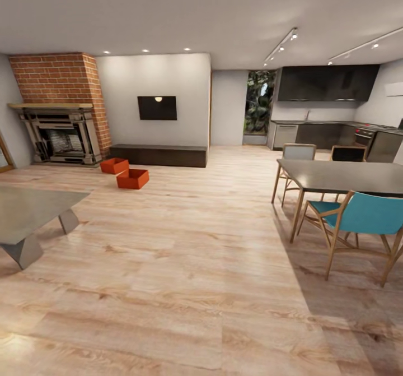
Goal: Move the two storage containers from the living room to the garage. In the garage, place one container on the floor and stack the other container on top of it (either order is fine).
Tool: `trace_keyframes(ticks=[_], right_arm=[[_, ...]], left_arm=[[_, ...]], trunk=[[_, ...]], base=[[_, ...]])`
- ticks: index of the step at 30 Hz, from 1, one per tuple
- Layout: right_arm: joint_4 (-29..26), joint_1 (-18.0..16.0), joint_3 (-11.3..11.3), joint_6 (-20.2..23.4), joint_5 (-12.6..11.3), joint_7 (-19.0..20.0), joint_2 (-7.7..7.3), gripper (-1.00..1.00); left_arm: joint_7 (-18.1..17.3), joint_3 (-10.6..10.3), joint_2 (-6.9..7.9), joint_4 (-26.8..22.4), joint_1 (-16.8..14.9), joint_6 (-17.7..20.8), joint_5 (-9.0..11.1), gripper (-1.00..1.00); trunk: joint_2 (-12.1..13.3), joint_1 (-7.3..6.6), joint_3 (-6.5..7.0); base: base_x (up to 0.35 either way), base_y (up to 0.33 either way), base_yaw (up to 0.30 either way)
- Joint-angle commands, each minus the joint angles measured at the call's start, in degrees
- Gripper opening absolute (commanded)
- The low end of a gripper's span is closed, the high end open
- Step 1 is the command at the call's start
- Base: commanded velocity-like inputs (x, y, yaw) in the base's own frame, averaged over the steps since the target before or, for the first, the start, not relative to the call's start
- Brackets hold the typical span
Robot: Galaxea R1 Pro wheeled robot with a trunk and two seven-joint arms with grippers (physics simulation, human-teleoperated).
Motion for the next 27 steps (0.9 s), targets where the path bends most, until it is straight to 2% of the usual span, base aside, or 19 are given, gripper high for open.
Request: trace_keyframes(ticks=[1,27], right_arm=[[0.2,-0.1,0.1,-0.3,0.6,-0.3,0.01,1.00],[0.2,-0.1,0.1,-0.4,0.6,-0.4,0.01,1.00]], left_arm=[[0.0,0.0,0.00,0.0,0.0,-0.1,0.2,1.00],[0.0,0.1,0.09,0.0,0.0,0.1,0.3,1.00]], trunk=[[0.0,0.03,-0.05],[0.0,0.03,-0.05]], base=[[0.326,0.000,0.000],[0.326,0.000,0.000]])
